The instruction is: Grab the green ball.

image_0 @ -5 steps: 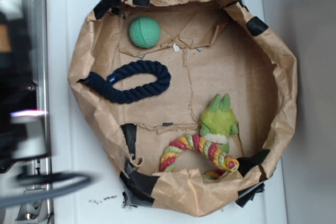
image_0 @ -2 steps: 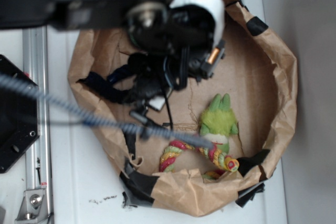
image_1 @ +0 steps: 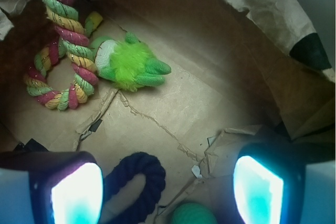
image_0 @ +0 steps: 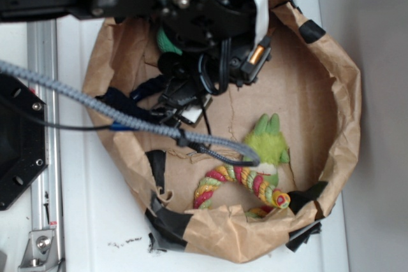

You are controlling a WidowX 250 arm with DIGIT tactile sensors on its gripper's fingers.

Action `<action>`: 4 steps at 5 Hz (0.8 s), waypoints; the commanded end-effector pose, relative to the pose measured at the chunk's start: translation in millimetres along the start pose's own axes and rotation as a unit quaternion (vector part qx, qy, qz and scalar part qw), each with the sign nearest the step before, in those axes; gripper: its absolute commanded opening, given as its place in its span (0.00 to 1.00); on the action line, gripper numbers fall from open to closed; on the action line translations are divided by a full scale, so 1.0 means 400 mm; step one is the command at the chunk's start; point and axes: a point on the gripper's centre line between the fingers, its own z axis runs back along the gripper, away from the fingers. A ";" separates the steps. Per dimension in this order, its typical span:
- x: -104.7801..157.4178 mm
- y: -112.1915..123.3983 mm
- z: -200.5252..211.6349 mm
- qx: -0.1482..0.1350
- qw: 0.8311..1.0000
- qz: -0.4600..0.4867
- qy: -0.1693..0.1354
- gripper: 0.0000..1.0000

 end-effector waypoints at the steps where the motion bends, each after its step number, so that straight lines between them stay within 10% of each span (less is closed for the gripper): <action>1: 0.021 -0.014 0.017 0.014 1.000 -0.003 -0.008 1.00; 4: -0.086 -0.036 -0.116 -0.023 0.992 -0.054 0.107 1.00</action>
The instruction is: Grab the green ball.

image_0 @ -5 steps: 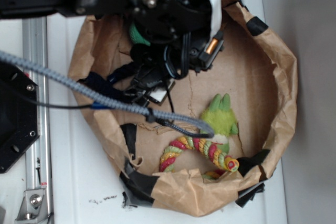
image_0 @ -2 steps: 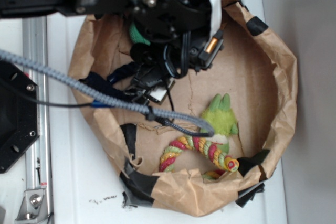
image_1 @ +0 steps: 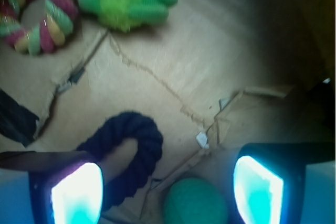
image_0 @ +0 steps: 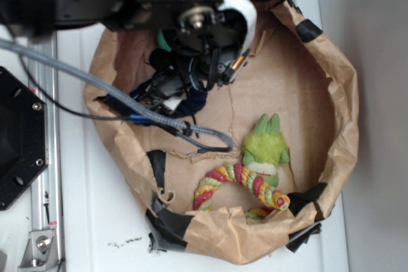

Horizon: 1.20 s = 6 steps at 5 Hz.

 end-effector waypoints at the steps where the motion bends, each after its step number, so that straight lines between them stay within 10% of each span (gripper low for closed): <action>1: -0.005 -0.022 0.013 0.030 0.999 -0.021 -0.001 1.00; 5: -0.036 0.060 -0.095 0.132 0.989 -0.061 0.008 1.00; 6: -0.031 0.062 -0.091 0.128 0.991 -0.034 0.011 0.00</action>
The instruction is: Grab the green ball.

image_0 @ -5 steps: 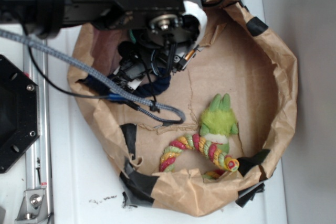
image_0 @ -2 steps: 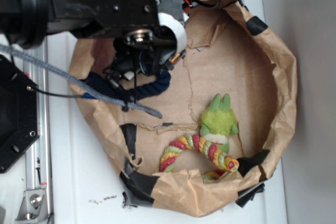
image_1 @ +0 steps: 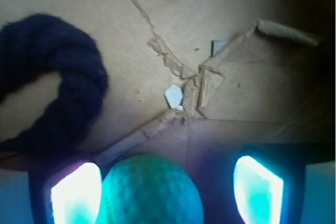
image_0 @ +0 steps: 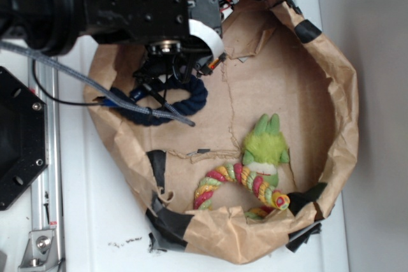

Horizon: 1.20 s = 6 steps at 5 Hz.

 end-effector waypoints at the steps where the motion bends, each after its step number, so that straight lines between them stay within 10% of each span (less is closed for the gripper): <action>1: 0.018 -0.009 0.005 0.000 0.999 0.048 0.002 0.00; 3: 0.063 -0.003 0.051 -0.007 0.998 0.055 -0.022 0.00; 4: 0.149 -0.018 0.198 -0.043 0.992 0.054 -0.103 0.00; 5: 0.217 -0.028 0.327 -0.035 0.985 0.073 -0.154 0.00; 6: 0.263 -0.039 0.386 -0.009 0.985 0.094 -0.143 0.00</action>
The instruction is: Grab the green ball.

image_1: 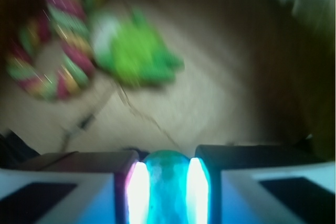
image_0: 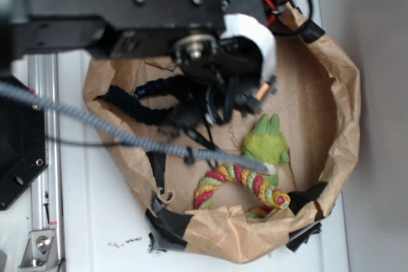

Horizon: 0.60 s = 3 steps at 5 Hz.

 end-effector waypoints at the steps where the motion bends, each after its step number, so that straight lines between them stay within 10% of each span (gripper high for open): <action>1: 0.104 -0.064 0.101 0.044 0.998 0.029 -0.034 0.00; 3: 0.090 -0.067 0.087 0.055 0.991 0.117 -0.030 0.00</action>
